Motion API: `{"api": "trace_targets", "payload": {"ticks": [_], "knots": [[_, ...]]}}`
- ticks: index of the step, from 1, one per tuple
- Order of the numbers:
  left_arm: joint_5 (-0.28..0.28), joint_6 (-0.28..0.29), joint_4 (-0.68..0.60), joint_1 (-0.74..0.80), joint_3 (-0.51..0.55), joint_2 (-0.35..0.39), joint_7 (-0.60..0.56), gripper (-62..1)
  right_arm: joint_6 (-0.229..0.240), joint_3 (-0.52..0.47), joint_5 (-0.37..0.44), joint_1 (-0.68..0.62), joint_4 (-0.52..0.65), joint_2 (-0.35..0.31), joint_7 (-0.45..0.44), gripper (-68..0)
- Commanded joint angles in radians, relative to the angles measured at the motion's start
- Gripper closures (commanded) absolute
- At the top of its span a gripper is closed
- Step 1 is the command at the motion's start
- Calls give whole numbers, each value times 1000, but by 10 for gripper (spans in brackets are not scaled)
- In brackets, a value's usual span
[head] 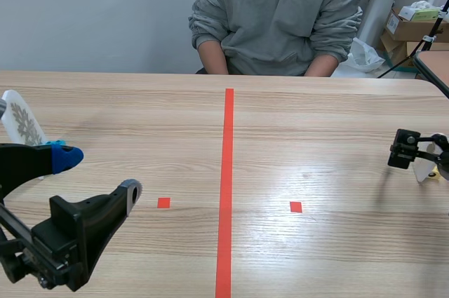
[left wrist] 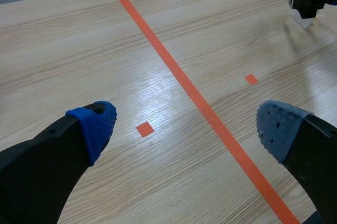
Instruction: Do the leaf sorting experiment
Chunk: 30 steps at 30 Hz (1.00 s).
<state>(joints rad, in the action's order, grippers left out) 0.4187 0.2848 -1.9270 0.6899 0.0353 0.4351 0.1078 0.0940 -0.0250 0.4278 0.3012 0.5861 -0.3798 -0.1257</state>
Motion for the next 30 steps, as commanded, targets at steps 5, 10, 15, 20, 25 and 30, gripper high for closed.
{"api": "trace_targets", "payload": {"ticks": [5, 10, 15, 20, 25, 30], "knots": [[3, -1, -23, 11, 1, -5, -12, -566, 17, -10, 3, -52, 101, -50, -12, -679], [4, -1, -23, 11, 1, -2, -12, -566, 35, -10, 3, -138, 202, -68, -3, -679], [4, -1, -23, 11, 1, 1, -9, -566, 34, -11, 3, -252, 348, -80, 9, -679], [4, -1, -23, 11, 1, 16, -2, -566, 35, -63, 6, -380, 527, -80, 49, -679], [3, -1, -23, 11, 1, 32, -6, -566, 78, -131, 8, -512, 743, -80, 87, -679], [4, -1, -23, 11, 1, 31, -6, -566, 171, -167, 11, -633, 978, -80, 143, -679]]}}
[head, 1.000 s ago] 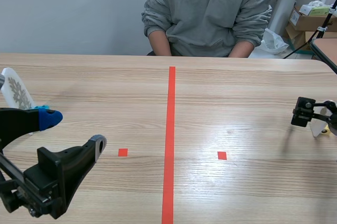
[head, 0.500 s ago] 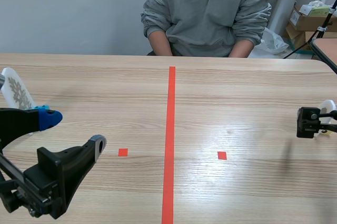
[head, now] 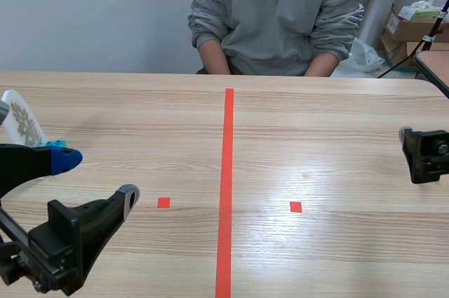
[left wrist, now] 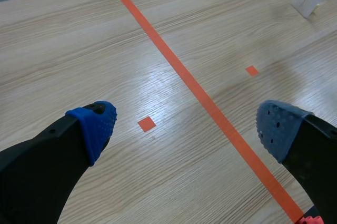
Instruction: Do the leaf sorting experiment
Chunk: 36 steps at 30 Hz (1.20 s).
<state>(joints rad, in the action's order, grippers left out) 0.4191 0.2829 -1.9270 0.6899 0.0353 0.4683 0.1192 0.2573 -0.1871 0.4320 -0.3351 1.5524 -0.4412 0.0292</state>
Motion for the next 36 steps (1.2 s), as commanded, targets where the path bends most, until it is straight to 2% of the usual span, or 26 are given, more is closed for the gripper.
{"api": "trace_targets", "payload": {"ticks": [1, 5, 11, 13, 14, 18, 22, 27, 29, 36], "knots": [[3, 1, -23, 11, 1, -2, -18, -566, 26, -6, 6, -19, 60, -19, -3, -679], [3, 1, -23, 11, 1, -2, -19, -566, 80, -4, 6, -85, 237, -19, 53, -679], [3, 1, -23, 10, 1, -2, -25, -566, 88, -2, 6, -137, 421, -19, 122, -679], [3, 1, -23, 10, 1, -2, -25, -566, 116, 0, 7, -149, 451, -19, 140, -679], [3, 1, -23, 10, 1, -2, -25, -566, 136, 5, 8, -153, 462, -21, 147, -679], [3, 1, -23, 10, 1, -2, -25, -566, 171, 66, 0, -179, 484, -58, 166, -679], [3, 1, -23, 10, 1, -2, -27, -566, 171, 144, -92, -209, 484, -97, 171, -679], [3, 1, -23, 8, 1, -2, -33, -566, 171, 170, -111, -251, 484, -104, 168, -679], [3, 1, -23, 8, 1, -2, -33, -566, 171, 170, -100, -270, 484, -104, 167, -679], [3, 1, -23, 8, 1, -2, -33, -566, 182, 166, 26, -314, 483, -103, 171, -679]]}}
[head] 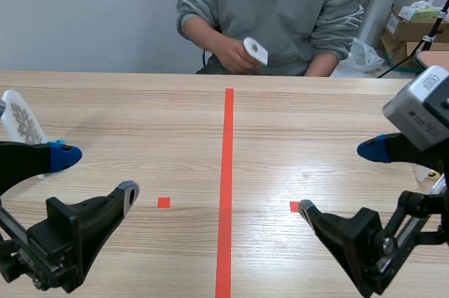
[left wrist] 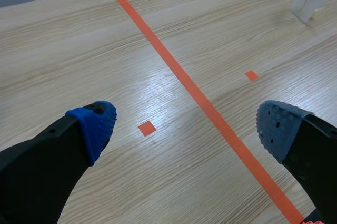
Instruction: Do the leaf sorting experiment
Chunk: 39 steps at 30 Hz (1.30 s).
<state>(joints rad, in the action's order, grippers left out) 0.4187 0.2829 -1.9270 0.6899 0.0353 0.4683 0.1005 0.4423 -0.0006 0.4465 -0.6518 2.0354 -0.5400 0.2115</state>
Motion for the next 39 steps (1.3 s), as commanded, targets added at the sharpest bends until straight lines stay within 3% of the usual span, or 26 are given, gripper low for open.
{"api": "trace_targets", "payload": {"ticks": [1, 7, 13, 21, 39], "knots": [[3, 1, -23, 8, 1, -2, -14, -566, -3, -24, 12, -3, 0, -3, -7, -679], [3, 1, -23, 8, 1, -2, -14, -566, 9, -86, 64, -61, 0, 25, 14, -679], [3, 1, -23, 8, 1, -2, -13, -566, 91, -153, 135, -113, 0, 36, 49, -679], [3, 1, -23, 8, 1, -2, -14, -566, 90, -197, 194, -127, -1, 36, 56, -679], [4, 1, -23, 8, 1, -2, -23, -566, 90, -197, 194, -115, -1, 36, 27, -679]]}}
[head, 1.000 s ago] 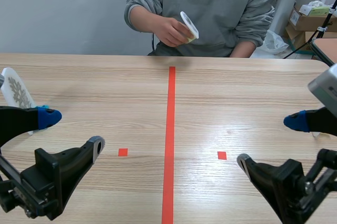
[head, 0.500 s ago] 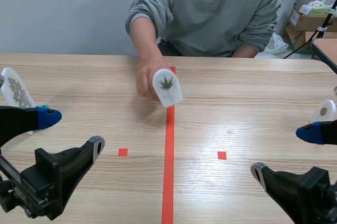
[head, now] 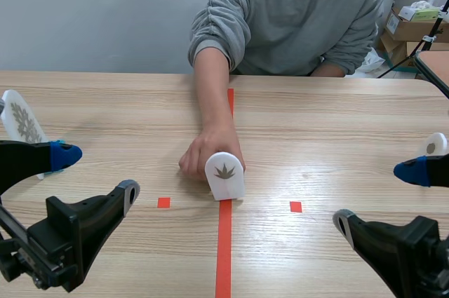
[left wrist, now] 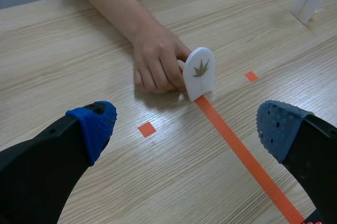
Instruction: Do the leaf sorting experiment
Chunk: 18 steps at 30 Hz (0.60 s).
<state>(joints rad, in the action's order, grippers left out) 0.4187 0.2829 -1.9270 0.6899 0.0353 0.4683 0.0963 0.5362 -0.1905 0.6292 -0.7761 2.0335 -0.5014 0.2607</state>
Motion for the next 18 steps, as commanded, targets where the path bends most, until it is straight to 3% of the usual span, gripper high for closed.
{"api": "trace_targets", "payload": {"ticks": [1, 18], "knots": [[4, 1, -23, 8, 1, -2, -18, -566, -4, -7, 11, 9, 1, -2, -29, -679], [4, 1, -23, 8, 1, -2, -48, -566, -4, -7, 11, 14, 1, -2, -42, -679]]}}
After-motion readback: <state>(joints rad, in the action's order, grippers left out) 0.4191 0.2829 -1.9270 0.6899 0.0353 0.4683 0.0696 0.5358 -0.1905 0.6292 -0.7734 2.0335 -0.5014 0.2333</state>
